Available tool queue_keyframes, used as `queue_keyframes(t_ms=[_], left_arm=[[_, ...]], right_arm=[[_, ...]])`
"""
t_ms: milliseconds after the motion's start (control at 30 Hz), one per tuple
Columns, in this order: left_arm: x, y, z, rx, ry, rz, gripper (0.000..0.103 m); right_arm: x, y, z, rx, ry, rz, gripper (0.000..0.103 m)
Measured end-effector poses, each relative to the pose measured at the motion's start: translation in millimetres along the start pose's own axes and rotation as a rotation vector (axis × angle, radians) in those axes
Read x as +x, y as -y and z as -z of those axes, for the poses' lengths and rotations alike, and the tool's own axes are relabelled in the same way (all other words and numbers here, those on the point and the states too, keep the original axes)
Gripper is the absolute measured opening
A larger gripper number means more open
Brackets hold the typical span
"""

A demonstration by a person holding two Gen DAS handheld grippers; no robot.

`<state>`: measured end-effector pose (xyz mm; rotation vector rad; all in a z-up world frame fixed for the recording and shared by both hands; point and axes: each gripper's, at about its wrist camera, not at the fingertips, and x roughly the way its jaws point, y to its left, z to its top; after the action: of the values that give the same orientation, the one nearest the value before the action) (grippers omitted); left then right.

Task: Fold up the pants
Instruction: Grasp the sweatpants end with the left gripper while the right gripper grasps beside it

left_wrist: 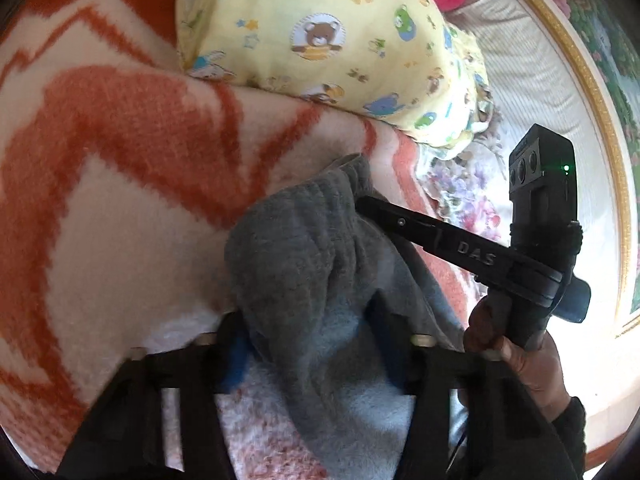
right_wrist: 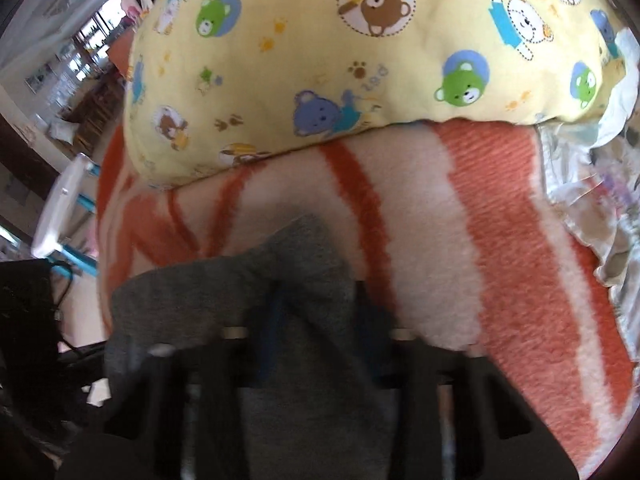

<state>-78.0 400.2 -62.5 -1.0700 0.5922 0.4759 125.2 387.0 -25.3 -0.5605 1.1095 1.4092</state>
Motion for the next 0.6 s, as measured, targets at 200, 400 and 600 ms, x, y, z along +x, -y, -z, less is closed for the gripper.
queue_keyframes(t_ms=[200, 400, 600], left_arm=[[-11, 12, 4, -0.012, 0.005, 0.069, 0.027], [-36, 54, 14, 0.057, 0.024, 0.136, 0.027], [-54, 108, 44, 0.168, 0.004, 0.195, 0.027]], right_arm=[[-38, 3, 15, 0.036, 0.089, -0.008, 0.006], [-101, 6, 37, 0.088, 0.212, -0.017, 0.005], [-168, 10, 80, 0.163, 0.338, -0.020, 0.005]])
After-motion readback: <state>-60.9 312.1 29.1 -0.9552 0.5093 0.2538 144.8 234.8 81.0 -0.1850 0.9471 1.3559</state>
